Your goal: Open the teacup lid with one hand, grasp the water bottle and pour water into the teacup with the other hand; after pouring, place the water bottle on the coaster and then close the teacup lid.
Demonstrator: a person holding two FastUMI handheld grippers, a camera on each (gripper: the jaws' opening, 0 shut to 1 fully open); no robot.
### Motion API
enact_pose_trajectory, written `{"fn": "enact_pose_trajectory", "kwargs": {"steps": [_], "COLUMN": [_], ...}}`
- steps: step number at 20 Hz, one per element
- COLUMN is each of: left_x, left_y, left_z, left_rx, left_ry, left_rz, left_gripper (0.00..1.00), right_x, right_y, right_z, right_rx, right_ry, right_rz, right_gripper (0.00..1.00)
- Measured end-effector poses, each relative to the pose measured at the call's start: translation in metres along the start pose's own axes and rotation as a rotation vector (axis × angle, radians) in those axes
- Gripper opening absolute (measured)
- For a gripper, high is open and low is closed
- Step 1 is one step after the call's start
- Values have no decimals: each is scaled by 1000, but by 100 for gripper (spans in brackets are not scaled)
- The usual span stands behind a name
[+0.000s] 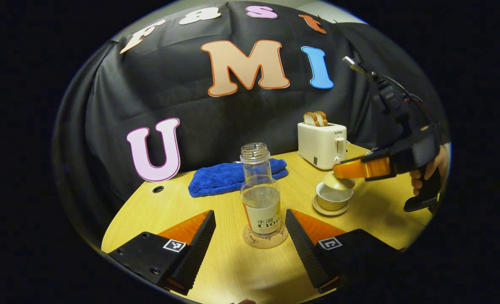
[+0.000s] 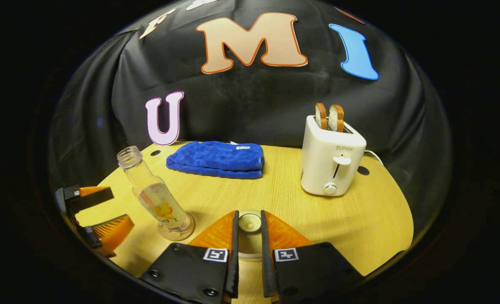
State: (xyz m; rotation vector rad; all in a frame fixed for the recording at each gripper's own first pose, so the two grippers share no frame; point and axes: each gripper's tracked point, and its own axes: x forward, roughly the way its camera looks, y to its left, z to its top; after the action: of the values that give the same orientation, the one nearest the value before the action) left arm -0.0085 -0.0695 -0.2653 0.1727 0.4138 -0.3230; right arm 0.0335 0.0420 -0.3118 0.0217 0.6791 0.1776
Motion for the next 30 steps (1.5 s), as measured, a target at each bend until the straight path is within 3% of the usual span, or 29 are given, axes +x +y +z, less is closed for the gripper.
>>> {"fn": "enact_pose_trajectory", "kwargs": {"steps": [8, 12, 13, 15, 16, 20, 21, 23, 30], "left_x": [-16, -22, -24, -26, -27, -30, -36, -41, -69], "left_y": [17, 23, 23, 22, 24, 28, 34, 39, 46], "left_z": [14, 22, 25, 33, 38, 62, 71, 80, 140], "left_rx": [-1, -2, -4, -22, -30, -48, -46, -38, -27], "left_ry": [-10, -18, -25, -37, -45, -84, -93, -111, -245], "left_rz": [56, 77, 77, 71, 73, 78, 83, 102, 126], "left_gripper": [96, 97, 97, 97, 93, 96, 97, 96, 96], "right_x": [18, 16, 13, 2, -5, -32, -34, -42, -131], "right_y": [4, 6, 6, 16, 17, 18, 16, 13, 12], "right_z": [-23, -24, -24, -13, -2, 26, 27, 35, 115], "right_rx": [0, -37, -43, -22, -19, -11, -13, -6, 31], "right_ry": [39, 33, 34, -3, -34, -138, -143, -159, -422], "right_rz": [22, 18, 22, 66, 72, 62, 54, 39, 11], "right_gripper": [24, 28, 33, 35, 39, 94, 98, 95, 98]}}
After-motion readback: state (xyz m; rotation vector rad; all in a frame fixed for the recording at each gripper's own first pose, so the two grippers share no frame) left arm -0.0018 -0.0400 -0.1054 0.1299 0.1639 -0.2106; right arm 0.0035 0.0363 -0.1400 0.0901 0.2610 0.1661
